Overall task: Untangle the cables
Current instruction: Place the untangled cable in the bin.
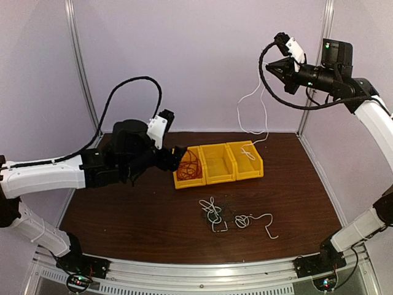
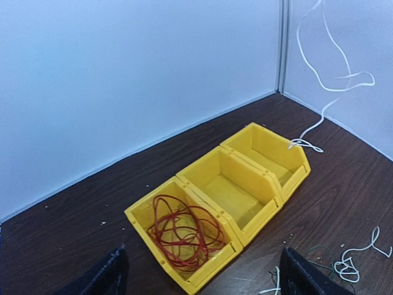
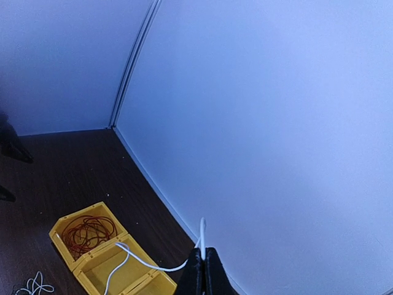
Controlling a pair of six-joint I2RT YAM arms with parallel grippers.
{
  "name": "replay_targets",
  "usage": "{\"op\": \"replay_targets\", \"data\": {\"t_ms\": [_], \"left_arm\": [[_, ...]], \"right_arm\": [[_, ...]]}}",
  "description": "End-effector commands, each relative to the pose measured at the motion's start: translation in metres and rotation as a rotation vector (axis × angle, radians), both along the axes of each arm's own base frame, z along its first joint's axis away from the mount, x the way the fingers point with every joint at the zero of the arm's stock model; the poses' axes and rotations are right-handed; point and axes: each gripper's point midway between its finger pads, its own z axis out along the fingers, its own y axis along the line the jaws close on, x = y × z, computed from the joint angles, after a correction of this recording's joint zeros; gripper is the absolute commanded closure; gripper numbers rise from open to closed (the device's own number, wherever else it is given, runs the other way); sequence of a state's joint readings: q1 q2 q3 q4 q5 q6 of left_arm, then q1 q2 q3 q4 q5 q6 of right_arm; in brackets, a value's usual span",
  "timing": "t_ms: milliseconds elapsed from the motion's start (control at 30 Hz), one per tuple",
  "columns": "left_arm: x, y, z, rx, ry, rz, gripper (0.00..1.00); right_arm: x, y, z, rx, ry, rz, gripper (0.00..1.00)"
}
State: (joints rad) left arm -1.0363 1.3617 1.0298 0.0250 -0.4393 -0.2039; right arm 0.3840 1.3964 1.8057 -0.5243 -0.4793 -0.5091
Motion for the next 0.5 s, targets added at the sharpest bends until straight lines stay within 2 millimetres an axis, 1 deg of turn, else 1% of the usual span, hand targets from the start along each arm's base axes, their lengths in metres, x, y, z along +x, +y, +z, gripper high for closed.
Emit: {"op": "replay_targets", "data": {"t_ms": [0, 100, 133, 200, 267, 367, 467], "left_arm": [[0.038, 0.045, 0.047, -0.073, 0.015, 0.095, 0.12], [0.063, 0.059, 0.064, -0.08, 0.015, 0.162, 0.12], [0.067, 0.062, 0.067, -0.064, -0.001, 0.18, 0.12], [0.073, 0.067, 0.071, -0.039, -0.044, 0.205, 0.03], [0.076, 0.07, 0.071, -0.022, -0.085, 0.207, 0.02], [0.082, 0.076, 0.063, -0.03, -0.092, 0.194, 0.02], [0.088, 0.089, 0.047, -0.012, -0.072, 0.199, 0.02]], "right_arm": [[0.026, 0.001, 0.002, 0.051, -0.02, -0.06, 1.0], [0.041, 0.003, -0.007, 0.064, -0.001, -0.08, 1.0], [0.046, 0.005, -0.013, 0.067, 0.011, -0.08, 1.0], [0.053, 0.008, -0.019, 0.077, 0.025, -0.081, 1.0], [0.061, 0.01, -0.025, 0.086, 0.035, -0.09, 1.0], [0.073, 0.012, -0.037, 0.083, 0.055, -0.109, 1.0], [0.085, 0.012, -0.051, 0.066, 0.077, -0.133, 1.0]]}}
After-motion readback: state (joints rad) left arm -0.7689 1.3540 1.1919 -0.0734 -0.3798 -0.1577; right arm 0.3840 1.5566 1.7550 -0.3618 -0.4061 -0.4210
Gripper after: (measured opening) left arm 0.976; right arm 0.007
